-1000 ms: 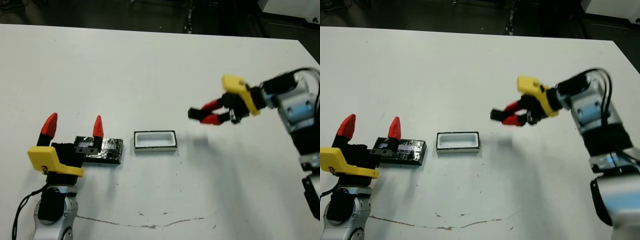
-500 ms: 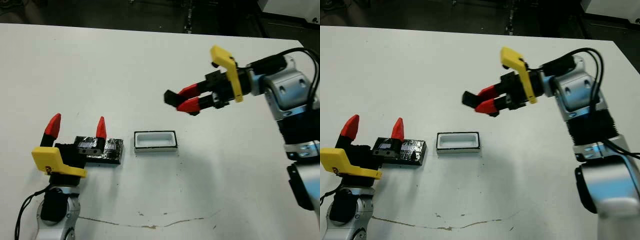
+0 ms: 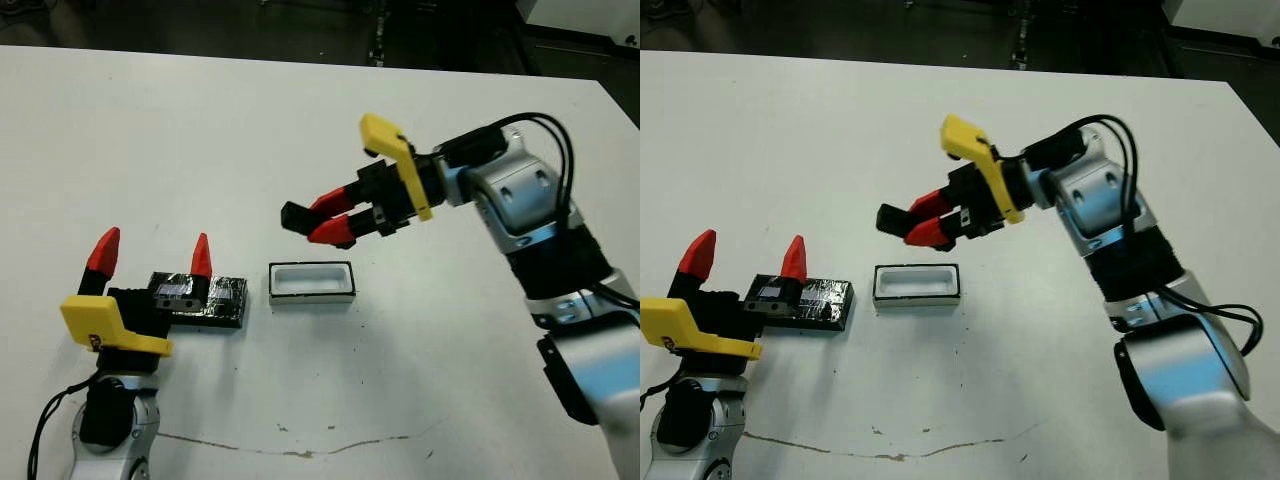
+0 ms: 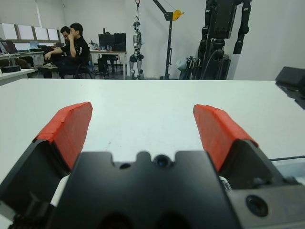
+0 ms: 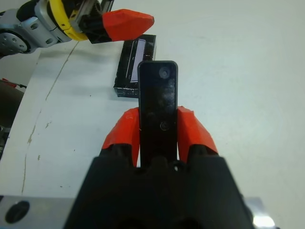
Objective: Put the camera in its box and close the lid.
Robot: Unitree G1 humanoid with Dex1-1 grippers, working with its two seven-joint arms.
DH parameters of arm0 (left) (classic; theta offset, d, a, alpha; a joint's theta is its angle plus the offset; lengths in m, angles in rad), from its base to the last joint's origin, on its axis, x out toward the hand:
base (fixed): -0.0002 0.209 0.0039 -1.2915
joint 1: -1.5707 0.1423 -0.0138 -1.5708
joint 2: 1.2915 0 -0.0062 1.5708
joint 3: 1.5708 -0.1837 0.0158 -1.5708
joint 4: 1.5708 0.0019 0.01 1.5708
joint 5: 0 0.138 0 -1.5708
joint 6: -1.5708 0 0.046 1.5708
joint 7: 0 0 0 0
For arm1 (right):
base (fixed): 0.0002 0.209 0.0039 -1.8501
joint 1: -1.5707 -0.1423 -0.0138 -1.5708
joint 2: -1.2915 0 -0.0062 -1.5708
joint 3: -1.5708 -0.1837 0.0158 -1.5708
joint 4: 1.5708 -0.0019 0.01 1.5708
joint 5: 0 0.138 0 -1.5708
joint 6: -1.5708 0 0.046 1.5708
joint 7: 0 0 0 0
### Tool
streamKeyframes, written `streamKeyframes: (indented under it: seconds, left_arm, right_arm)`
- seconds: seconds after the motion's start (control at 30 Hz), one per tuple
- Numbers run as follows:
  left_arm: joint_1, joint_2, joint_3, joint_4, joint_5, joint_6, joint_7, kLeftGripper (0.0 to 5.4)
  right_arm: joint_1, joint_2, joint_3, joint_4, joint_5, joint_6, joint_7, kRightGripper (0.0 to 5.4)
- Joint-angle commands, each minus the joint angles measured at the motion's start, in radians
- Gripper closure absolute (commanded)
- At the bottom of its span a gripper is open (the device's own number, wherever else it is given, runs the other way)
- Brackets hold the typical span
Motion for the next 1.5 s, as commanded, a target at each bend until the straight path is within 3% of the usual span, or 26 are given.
streamKeyframes:
  seconds: [0.03, 0.97, 1.5]
  left_arm:
    - [0.011, 0.0, 0.003, -0.002, 0.002, 0.01, 0.004, 0.0]
    - [0.006, 0.001, -0.001, 0.004, 0.001, -0.002, 0.012, 0.0]
    - [0.013, -0.003, -0.003, 0.003, 0.007, -0.002, 0.014, 0.0]
  right_arm:
    - [0.022, 0.014, 0.012, 0.017, -0.005, -0.026, -0.018, 3.74]
    - [0.11, 0.022, 0.1, -0.048, -0.078, -0.055, -0.11, 3.74]
    - [0.136, 0.011, 0.103, -0.04, -0.079, -0.064, -0.111, 3.74]
